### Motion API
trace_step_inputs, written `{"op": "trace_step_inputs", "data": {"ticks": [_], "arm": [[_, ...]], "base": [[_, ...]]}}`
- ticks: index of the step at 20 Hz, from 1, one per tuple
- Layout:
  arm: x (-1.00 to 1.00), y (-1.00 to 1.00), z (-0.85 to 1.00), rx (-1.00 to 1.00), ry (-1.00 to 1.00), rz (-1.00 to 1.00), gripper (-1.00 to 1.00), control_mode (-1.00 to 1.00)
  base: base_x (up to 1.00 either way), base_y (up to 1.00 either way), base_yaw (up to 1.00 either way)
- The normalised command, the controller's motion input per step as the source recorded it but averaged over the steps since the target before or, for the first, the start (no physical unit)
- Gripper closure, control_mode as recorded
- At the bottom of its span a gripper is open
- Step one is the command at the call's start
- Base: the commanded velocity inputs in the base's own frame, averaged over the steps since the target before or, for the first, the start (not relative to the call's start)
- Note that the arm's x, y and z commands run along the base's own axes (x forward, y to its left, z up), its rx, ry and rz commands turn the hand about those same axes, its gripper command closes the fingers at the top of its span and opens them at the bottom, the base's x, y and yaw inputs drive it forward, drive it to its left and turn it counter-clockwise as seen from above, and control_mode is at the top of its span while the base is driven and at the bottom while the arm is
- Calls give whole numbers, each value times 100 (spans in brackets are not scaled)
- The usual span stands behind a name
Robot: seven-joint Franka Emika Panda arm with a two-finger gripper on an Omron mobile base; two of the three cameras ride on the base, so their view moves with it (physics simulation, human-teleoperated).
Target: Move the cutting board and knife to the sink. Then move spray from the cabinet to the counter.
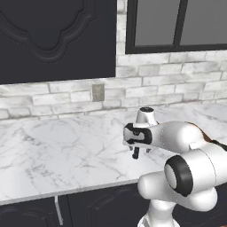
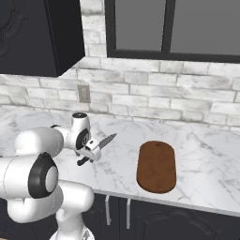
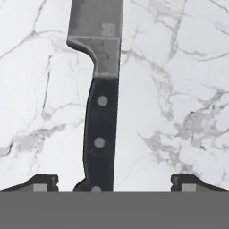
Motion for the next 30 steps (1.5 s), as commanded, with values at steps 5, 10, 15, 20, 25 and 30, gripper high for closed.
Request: {"op": "trace_step_inputs", "data": {"ticks": [5, 10, 15, 20, 25, 30], "arm": [[6, 0, -29, 0, -7, 0, -100, -100], [4, 0, -27, 0, -7, 1, -100, -100], [6, 4, -23, 0, -7, 0, -100, -100], [7, 12, -19, 1, -5, 0, -100, -100], [1, 6, -1, 1, -1, 0, -100, -100], [0, 7, -10, 0, 0, 0, -100, -100]], "base": [[0, 0, 0], [0, 0, 0], [0, 0, 0], [0, 0, 0], [0, 0, 0], [0, 0, 0]]}}
